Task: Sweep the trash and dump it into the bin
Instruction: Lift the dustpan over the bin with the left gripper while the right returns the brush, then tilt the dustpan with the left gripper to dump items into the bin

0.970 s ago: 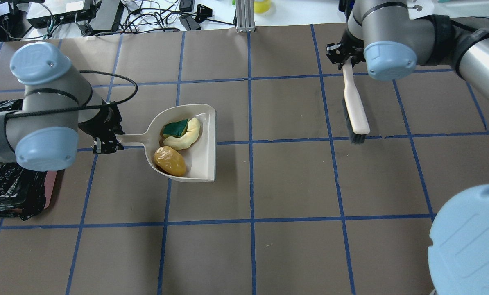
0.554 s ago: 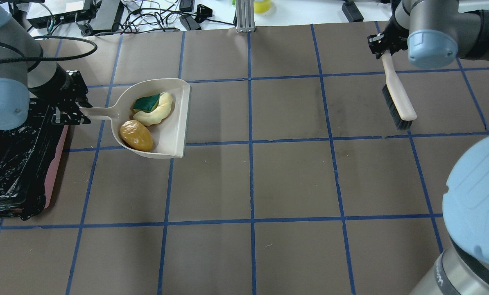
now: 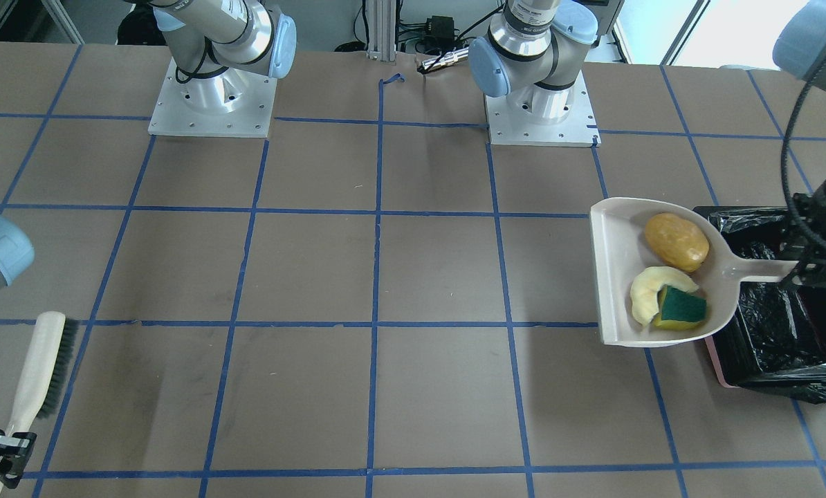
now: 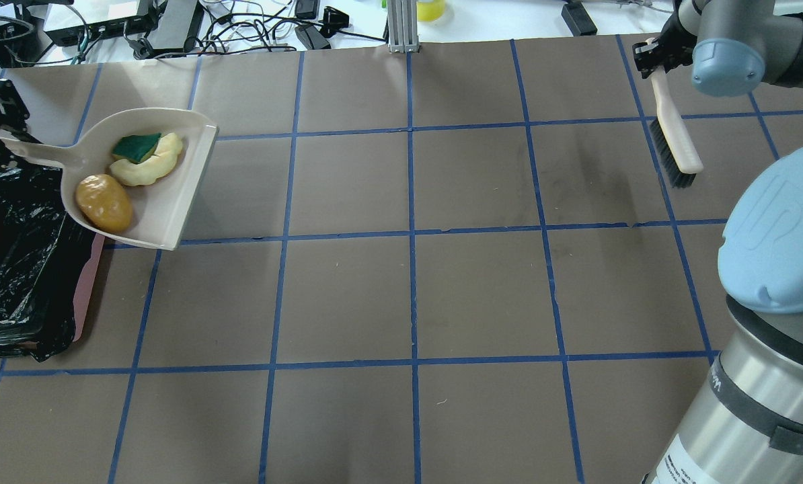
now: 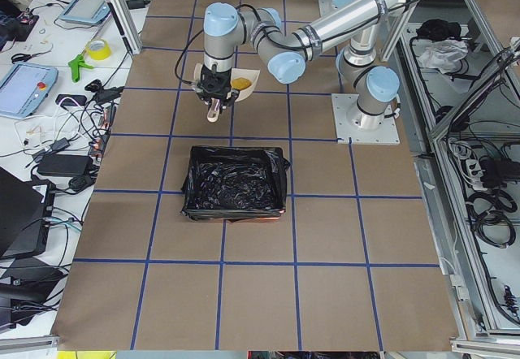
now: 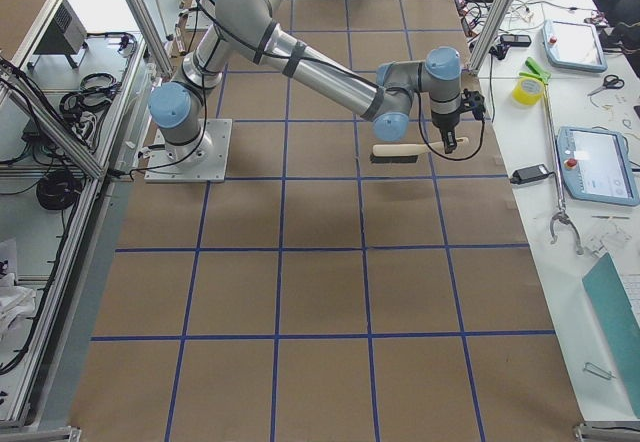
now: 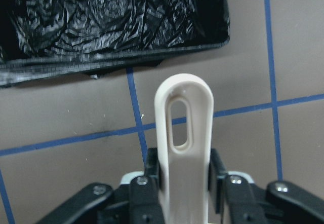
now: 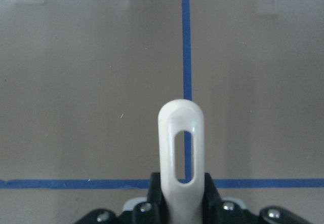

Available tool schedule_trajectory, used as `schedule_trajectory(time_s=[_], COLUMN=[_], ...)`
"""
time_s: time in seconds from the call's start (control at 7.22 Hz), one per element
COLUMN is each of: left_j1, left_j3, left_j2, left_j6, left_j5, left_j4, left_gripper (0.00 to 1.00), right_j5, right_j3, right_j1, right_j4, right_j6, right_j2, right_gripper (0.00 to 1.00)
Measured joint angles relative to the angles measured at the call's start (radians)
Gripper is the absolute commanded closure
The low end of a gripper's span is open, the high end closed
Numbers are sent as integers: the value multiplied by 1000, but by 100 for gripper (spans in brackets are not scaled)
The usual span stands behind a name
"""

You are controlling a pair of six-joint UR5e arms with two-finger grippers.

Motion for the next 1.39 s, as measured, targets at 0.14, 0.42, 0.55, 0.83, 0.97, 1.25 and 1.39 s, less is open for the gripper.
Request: schedule_trajectory(time_s=[0.14,0.42,0.55,0.83,0.97,1.25,1.39], left_j1=[56,145,189,261,284,304,306], left_j3=[29,90,126,195,227,252,247], left_j2=[-14,-48,-72,-127,-157,-214,-233], left_j6=[70,177,250,400,459,558,603], left_j5=[1,6,8,11,13,33,38], left_j4=[-3,-3,-1,15,31,129,199], left_gripper=[100,100,100,100,100,100,100], right_j5=[12,12,13,18,19,19,19], right_j3=[-6,-18,-29,-38,-35,-24,-20], right_j1=[-9,-23,-24,-24,-23,-23,-22], right_j4=[-17,-26,-27,-28,-30,-47,-51], right_j6=[-2,-1,2,6,8,9,14], right_j2=[20,44,54,76,81,85,83], right_gripper=[100,100,100,100,100,100,100])
